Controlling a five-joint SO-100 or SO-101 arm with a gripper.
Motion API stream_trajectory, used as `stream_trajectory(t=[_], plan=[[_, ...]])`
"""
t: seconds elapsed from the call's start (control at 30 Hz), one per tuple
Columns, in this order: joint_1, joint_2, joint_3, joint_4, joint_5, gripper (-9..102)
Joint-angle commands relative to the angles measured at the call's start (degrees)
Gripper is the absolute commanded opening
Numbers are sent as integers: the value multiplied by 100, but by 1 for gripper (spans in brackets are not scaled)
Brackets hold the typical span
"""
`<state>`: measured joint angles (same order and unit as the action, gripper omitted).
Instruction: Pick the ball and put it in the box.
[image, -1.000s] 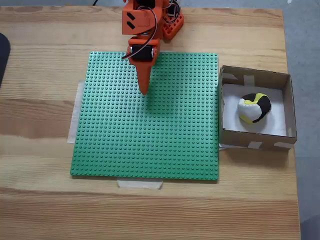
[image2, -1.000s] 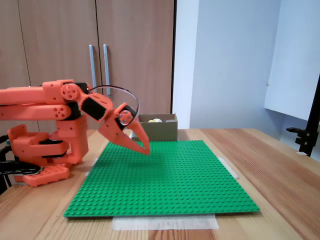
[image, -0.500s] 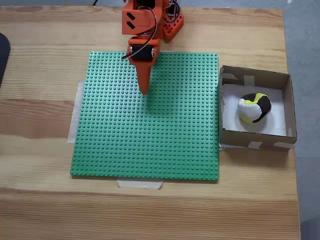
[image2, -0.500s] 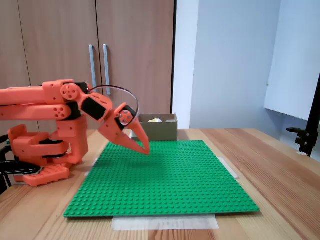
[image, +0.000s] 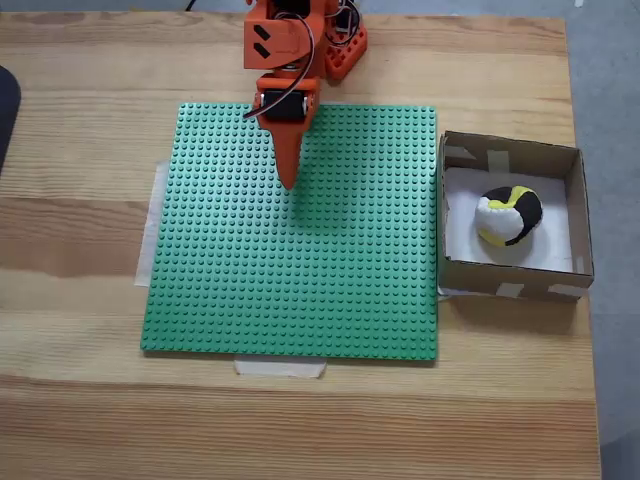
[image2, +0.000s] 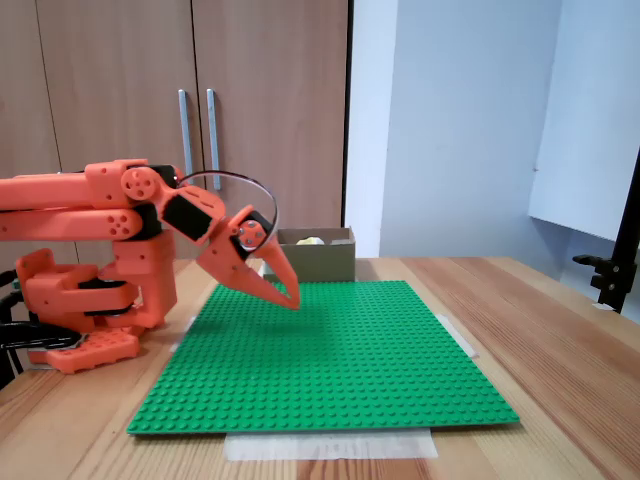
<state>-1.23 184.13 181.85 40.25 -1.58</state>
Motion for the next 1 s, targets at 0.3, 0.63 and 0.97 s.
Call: stream_trajectory(t=[0.3, 0.63, 0.97], plan=[[35, 44, 167, -88, -308, -1], [18, 44, 167, -88, -325, -1], [18, 44, 167, -88, -325, -1]])
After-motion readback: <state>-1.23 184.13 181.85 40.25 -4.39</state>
